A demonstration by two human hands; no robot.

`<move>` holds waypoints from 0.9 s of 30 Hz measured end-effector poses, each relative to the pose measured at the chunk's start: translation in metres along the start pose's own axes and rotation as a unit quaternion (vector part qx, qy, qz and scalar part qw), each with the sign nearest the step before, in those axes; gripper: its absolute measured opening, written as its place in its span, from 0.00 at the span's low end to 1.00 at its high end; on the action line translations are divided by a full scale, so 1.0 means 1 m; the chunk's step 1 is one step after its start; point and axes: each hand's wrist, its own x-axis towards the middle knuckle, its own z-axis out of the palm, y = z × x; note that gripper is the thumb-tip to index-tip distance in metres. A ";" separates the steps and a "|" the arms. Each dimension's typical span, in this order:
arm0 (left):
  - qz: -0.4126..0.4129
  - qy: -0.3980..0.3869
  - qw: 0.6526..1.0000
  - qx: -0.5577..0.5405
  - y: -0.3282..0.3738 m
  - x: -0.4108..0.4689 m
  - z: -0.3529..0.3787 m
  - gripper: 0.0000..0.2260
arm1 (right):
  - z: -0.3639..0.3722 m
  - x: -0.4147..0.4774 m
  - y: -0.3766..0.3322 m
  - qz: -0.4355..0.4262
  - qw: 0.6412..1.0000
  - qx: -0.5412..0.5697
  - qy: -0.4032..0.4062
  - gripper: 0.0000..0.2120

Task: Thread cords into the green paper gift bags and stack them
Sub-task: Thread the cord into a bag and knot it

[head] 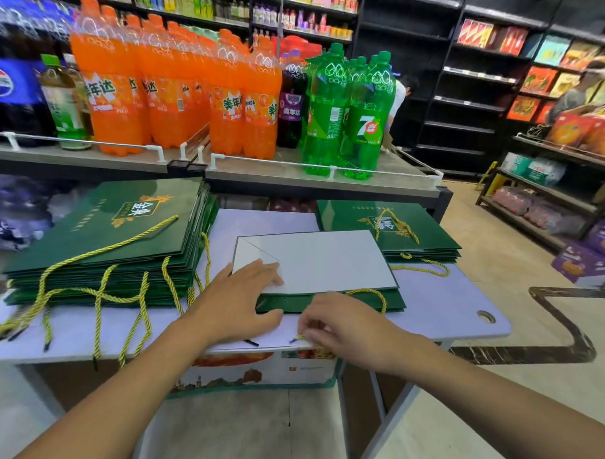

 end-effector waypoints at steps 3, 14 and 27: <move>-0.002 0.006 1.000 0.006 -0.001 0.000 0.000 0.30 | -0.023 0.005 -0.006 0.046 0.991 0.125 0.034 0.06; 0.096 0.031 0.995 -0.015 0.005 -0.007 -0.006 0.22 | -0.176 0.033 -0.014 0.071 0.788 0.558 0.250 0.06; 0.108 -0.020 0.994 0.010 0.011 -0.009 -0.010 0.28 | -0.151 0.053 0.012 0.187 0.865 0.394 0.248 0.05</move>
